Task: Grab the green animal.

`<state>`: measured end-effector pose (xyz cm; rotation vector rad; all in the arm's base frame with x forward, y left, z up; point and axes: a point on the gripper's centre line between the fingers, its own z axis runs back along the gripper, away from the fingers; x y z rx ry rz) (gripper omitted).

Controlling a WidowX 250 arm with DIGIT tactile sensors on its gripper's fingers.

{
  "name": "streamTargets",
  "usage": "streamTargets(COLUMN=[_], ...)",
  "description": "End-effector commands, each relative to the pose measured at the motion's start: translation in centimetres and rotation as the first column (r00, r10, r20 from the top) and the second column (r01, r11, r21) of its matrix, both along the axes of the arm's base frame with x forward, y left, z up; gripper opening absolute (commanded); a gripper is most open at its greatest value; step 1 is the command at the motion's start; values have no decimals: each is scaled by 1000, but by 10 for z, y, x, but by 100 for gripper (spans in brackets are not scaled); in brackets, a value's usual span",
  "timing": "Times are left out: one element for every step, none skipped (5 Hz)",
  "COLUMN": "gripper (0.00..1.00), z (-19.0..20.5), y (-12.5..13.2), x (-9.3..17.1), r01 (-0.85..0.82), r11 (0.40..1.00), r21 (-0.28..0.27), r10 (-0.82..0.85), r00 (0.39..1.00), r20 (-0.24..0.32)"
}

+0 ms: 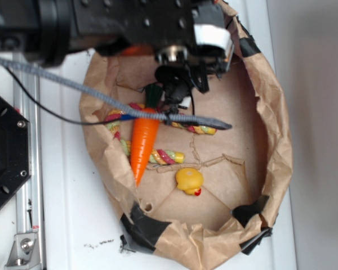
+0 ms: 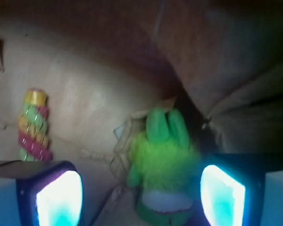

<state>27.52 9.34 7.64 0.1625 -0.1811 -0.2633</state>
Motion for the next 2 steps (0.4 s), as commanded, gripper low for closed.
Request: streamTargets(gripper=[96, 100], z=[-2, 0], y=[26, 22], x=[11, 9], r01=[-248, -328], r11=[953, 929], r21=[-175, -173], r10=[247, 325], r00=[969, 944], r20=[-31, -47])
